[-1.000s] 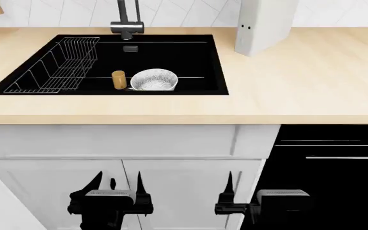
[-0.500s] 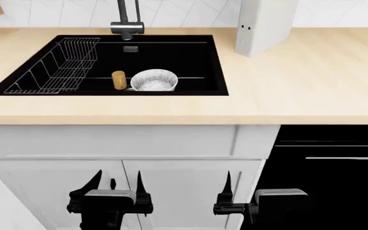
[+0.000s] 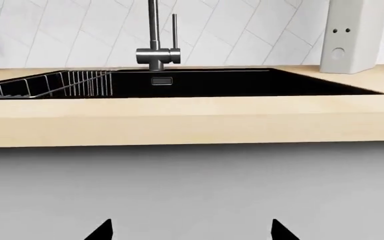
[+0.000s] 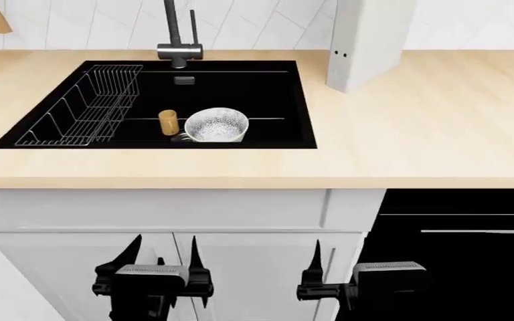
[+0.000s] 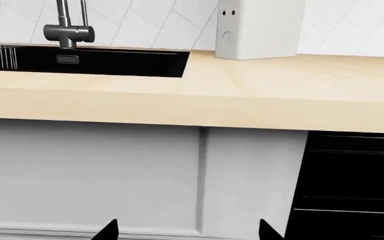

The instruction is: Pick the cup and bowl from the sink and place them on the counter for drying.

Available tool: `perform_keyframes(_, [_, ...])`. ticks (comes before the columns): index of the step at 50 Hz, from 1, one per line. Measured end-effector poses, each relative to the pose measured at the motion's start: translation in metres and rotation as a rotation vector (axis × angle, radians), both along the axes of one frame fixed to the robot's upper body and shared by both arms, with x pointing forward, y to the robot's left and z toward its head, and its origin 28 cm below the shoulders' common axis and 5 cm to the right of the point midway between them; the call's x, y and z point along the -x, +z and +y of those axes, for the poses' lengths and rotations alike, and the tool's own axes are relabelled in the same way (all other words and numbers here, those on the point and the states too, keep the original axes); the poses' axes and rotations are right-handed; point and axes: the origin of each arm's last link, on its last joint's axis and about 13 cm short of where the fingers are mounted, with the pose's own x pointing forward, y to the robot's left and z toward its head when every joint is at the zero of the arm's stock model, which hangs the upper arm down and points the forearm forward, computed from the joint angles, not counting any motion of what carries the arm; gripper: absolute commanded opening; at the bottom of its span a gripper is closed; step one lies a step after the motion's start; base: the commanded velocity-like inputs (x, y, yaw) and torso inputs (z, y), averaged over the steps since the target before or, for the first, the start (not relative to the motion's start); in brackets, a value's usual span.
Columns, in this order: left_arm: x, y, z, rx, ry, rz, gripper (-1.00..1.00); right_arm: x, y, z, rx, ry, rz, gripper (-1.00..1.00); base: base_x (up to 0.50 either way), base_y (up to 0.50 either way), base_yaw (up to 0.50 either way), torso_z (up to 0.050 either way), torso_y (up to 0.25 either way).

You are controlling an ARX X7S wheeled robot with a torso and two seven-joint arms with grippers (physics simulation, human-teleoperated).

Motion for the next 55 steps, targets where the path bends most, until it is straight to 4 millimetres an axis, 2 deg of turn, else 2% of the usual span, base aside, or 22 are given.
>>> perform_keyframes(15, [0.001,0.000,0.000,0.001,-0.003,-0.005,1.00,0.000,0.000,0.000,0.002,0.001,0.002,1.00,0.00,0.00,0.00,0.050,0.000])
perform_keyframes(37, [-0.003,0.006,-0.007,-0.008,0.015,-0.001,1.00,0.000,0.004,0.002,0.021,0.003,-0.002,1.00,0.00,0.00,0.00,0.000,0.000])
perform_keyframes(43, [-0.019,0.036,-0.001,0.003,0.027,-0.037,1.00,-0.010,0.032,-0.006,0.044,-0.001,-0.043,1.00,0.00,0.00,0.00,0.000,0.000])
perform_keyframes(55, [-0.050,0.121,0.008,0.024,-0.010,-0.120,1.00,-0.042,0.120,-0.025,0.109,0.042,-0.122,1.00,0.00,0.00,0.00,0.000,0.000])
